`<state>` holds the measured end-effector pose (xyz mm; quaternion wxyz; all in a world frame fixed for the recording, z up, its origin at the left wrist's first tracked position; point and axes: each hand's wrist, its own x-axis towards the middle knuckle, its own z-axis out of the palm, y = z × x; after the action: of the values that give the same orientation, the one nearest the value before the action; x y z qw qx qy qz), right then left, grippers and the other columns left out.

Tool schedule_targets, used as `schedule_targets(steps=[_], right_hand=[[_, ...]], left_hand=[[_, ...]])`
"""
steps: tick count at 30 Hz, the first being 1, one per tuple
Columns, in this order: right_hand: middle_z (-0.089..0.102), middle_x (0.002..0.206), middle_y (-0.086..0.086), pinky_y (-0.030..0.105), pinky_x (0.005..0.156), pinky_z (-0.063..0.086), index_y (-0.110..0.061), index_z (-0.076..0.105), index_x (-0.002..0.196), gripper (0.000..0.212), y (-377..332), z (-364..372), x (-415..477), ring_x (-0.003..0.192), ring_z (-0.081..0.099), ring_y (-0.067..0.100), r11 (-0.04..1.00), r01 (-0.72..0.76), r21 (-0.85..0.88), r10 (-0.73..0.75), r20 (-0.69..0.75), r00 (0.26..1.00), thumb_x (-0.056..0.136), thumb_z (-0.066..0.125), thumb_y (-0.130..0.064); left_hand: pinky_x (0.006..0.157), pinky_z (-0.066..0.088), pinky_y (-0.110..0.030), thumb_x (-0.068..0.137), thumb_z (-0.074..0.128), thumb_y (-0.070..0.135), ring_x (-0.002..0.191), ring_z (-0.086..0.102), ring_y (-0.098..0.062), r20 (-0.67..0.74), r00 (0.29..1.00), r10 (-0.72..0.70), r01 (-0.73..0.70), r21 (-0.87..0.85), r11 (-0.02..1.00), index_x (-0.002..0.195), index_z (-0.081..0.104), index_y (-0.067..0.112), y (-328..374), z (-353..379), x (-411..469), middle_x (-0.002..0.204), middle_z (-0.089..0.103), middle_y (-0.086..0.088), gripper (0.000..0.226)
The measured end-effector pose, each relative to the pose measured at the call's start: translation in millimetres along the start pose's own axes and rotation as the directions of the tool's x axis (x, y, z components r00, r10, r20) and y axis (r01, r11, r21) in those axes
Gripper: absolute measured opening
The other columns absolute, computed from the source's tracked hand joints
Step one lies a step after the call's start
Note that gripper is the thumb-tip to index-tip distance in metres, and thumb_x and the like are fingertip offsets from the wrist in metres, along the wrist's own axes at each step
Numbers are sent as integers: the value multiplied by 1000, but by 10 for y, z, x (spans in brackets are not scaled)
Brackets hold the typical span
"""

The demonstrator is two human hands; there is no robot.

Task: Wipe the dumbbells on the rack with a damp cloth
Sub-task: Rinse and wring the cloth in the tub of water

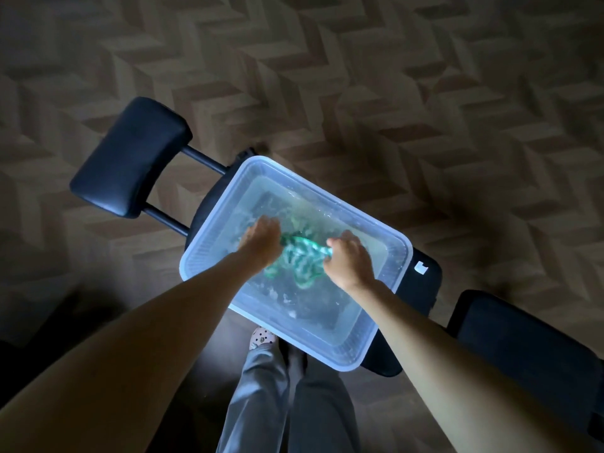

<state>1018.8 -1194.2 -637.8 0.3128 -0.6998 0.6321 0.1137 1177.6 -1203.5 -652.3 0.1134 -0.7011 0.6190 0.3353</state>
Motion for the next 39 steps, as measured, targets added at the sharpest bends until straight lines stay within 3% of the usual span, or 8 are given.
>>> schedule_targets(steps=[5, 11, 18, 22, 26, 29, 32, 39], right_hand=[[52, 119, 16, 27, 79, 39, -5, 58, 86, 8, -78, 164, 91, 112, 50, 30, 989, 148, -7, -139, 288, 948, 85, 50, -7], [55, 126, 16, 31, 89, 44, -1, 54, 120, 32, 65, 111, 183, 119, 51, 31, 984, -165, -63, 176, 254, 951, 90, 44, -4], [44, 59, 4, 27, 47, 30, -13, 37, 56, 39, -53, 149, 229, 59, 46, 23, 997, 3, 73, -30, 374, 927, 88, 59, -20], [59, 95, 9, 23, 70, 46, -3, 59, 91, 12, 57, 114, 175, 95, 58, 28, 979, 40, -201, 49, 419, 907, 89, 47, -3], [59, 88, 8, 29, 69, 44, -1, 59, 84, 9, 0, 129, 150, 93, 59, 29, 985, -48, -164, 94, 285, 954, 86, 50, -2], [51, 64, 6, 26, 62, 38, -9, 46, 60, 27, -60, 160, 181, 79, 58, 31, 998, -63, -2, 60, 337, 940, 87, 52, -10], [63, 110, 16, 28, 74, 43, -2, 61, 107, 23, -25, 173, 155, 104, 60, 33, 995, -8, -95, 48, 431, 901, 92, 46, -10], [41, 135, 15, 31, 94, 38, 0, 58, 107, 18, -39, 29, -54, 120, 48, 31, 988, 144, 58, -151, 165, 975, 92, 52, -8]], left_hand=[[96, 41, -36, 88, 53, 17, 123, 46, -31, 175, 978, 115, -132, 89, 987, 118, 55, 4, 88, 160, 35, 131, 45, -15, 33], [89, 46, -32, 86, 51, 6, 117, 52, -32, 140, 984, -107, 97, 75, 992, 121, 51, -1, -49, 174, 136, 127, 52, -18, 36], [70, 44, -27, 82, 62, 25, 97, 60, -29, 255, 967, 22, 16, -149, 989, 110, 58, 6, -42, 139, 98, 107, 63, -15, 34], [86, 47, -29, 81, 69, 38, 107, 59, -27, 439, 898, 35, -92, 109, 990, 126, 52, 13, -103, 155, 79, 118, 62, -10, 54], [96, 41, -34, 90, 49, 3, 120, 51, -30, 137, 991, 1, -38, 267, 963, 127, 46, 6, 12, 273, 72, 128, 51, -13, 38], [92, 44, -33, 87, 57, 8, 115, 55, -31, 188, 982, 13, -41, 146, 988, 123, 51, 7, 37, 275, 43, 121, 57, -11, 37], [90, 47, -30, 83, 66, 23, 113, 58, -28, 406, 913, 51, -94, 87, 992, 120, 56, 5, -51, 204, 30, 118, 60, -12, 42], [73, 39, -23, 80, 62, 8, 94, 57, -24, 156, 986, 63, -31, -199, 979, 90, 62, 10, -2, -163, -186, 100, 64, -10, 11]])
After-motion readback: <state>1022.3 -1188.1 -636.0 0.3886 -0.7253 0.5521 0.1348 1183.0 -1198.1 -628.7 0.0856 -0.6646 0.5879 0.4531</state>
